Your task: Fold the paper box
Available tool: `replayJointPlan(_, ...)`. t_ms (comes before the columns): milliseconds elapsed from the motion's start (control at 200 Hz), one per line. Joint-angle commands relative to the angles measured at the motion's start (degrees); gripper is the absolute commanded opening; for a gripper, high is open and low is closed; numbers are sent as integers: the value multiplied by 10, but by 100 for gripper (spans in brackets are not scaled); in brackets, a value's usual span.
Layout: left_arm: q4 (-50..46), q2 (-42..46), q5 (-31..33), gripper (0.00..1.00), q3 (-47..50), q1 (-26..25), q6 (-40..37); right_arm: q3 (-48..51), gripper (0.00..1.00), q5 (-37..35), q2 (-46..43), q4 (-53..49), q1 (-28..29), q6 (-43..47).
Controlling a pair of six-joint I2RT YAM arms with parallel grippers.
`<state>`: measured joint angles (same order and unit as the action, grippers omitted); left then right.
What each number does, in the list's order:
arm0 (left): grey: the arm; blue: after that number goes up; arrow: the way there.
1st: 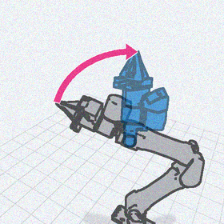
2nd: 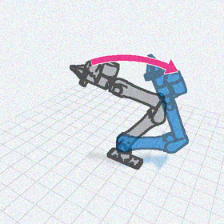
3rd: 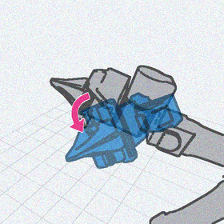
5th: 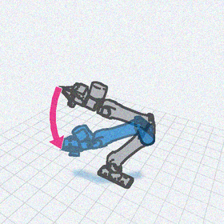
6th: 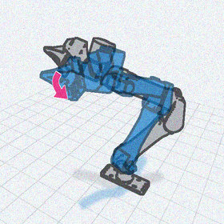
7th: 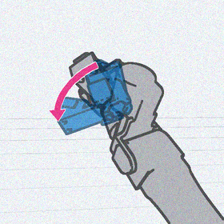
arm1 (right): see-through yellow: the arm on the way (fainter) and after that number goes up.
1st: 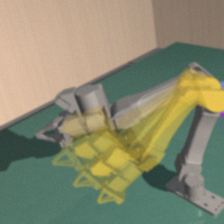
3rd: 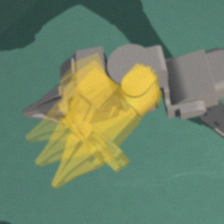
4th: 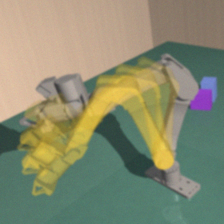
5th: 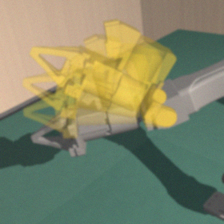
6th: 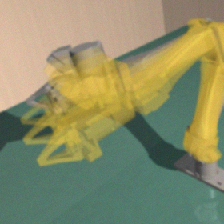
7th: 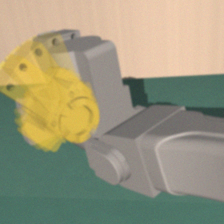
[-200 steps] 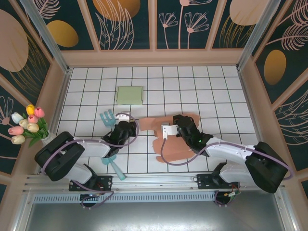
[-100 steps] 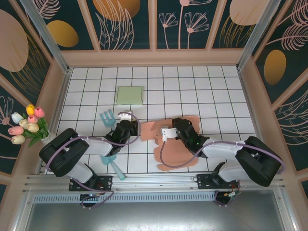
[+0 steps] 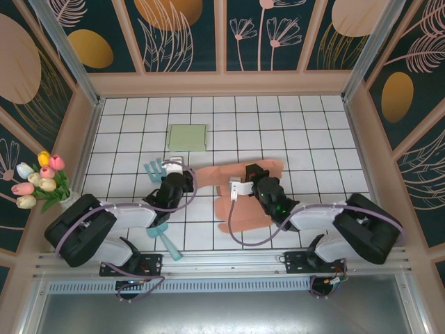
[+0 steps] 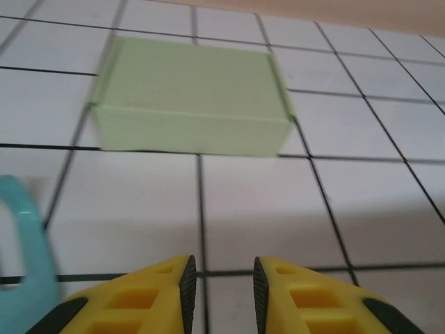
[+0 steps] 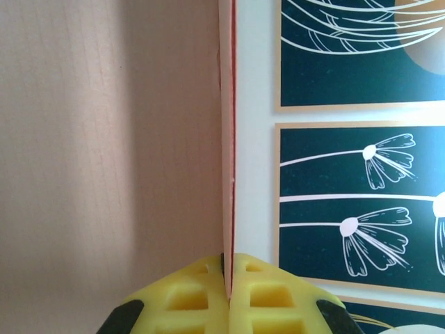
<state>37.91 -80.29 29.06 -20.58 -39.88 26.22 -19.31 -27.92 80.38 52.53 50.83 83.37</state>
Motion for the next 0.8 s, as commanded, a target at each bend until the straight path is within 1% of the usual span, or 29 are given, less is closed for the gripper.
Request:
replayJointPlan(0,-31,28,34,31,8,42,45,0,0,-44,66,152,14,4)
replayJointPlan(120,-18,49,14,31,30,69,50,-6,0,-66,148,226,23,18)
replayJointPlan(215,-13,43,-4,31,28,71,34,-2,0,-57,172,250,27,11)
replayJointPlan(290,-1,26,-26,31,24,72,16,3,0,-48,172,255,32,9)
replayJointPlan(440,38,-19,-94,31,16,72,-12,11,0,-41,148,231,37,16)
replayJointPlan(631,105,-66,-205,31,17,72,-37,25,0,-40,122,215,40,22)
replayJointPlan(721,141,-81,-269,31,22,72,-46,31,0,-40,121,216,41,22)
replayJointPlan(796,162,-91,-306,31,26,72,-49,36,0,-42,124,221,42,22)
